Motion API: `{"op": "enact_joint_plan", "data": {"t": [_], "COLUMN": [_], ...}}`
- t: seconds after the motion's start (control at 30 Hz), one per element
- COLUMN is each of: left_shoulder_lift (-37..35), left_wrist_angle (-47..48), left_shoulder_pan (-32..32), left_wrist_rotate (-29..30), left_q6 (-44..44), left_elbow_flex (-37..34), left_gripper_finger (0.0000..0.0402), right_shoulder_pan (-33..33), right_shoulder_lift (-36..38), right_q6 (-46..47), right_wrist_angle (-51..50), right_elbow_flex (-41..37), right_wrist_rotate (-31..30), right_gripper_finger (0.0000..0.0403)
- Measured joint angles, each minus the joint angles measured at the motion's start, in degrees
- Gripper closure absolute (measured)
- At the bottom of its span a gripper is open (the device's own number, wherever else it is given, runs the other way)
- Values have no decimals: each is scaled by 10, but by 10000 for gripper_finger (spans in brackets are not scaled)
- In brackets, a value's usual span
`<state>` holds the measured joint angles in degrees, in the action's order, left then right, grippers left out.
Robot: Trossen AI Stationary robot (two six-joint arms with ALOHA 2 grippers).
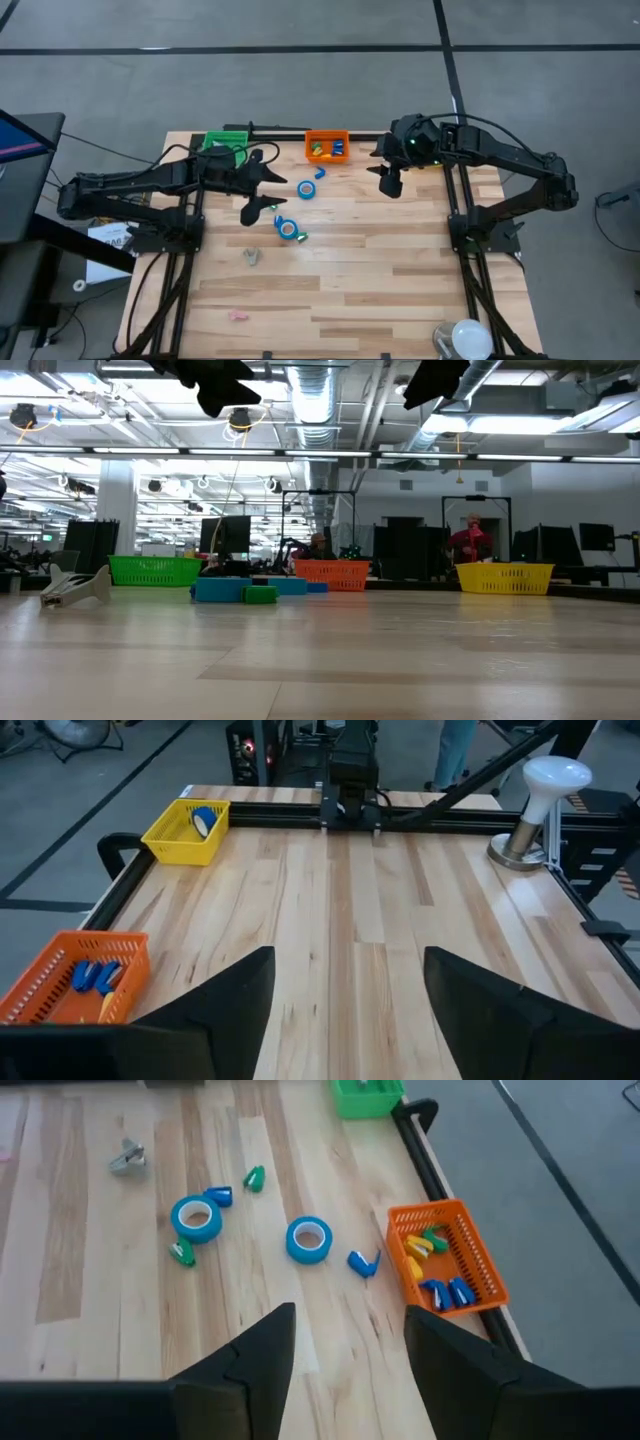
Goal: Pick and place Stapler, Stapler remover, tape
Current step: Put the light blue tape into the yellow bin
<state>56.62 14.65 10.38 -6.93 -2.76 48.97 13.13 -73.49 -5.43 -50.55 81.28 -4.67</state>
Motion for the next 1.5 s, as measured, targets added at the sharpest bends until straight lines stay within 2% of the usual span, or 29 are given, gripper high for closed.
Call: {"op": "enact_joint_plan", "data": {"t": [0.33, 0.47, 0.83, 1.13, 1.5], "left_shoulder_lift": [11, 41, 148, 233, 322], "left_wrist_angle": [23, 51, 100, 114, 128], "left_shoulder_pan": [-29, -51, -106, -110, -110], "left_wrist_rotate": [-21, -23, -37, -12, 59], "left_q6": [-21, -28, -119, -154, -154], "left_elbow_flex": [0, 1, 0, 0, 0], "left_gripper_finger": [148, 137, 133, 133, 133], "right_shoulder_pan": [-28, -41, -45, -45, -45], "right_shoulder_lift": [0, 0, 0, 0, 0], "right_q6": [25, 25, 25, 25, 25], "right_wrist_angle": [44, 86, 155, 164, 164], "right_elbow_flex": [-48, -67, -64, -64, -64], "right_wrist_rotate": [3, 2, 2, 2, 2], "right_gripper_finger": [217, 222, 233, 235, 235]}}
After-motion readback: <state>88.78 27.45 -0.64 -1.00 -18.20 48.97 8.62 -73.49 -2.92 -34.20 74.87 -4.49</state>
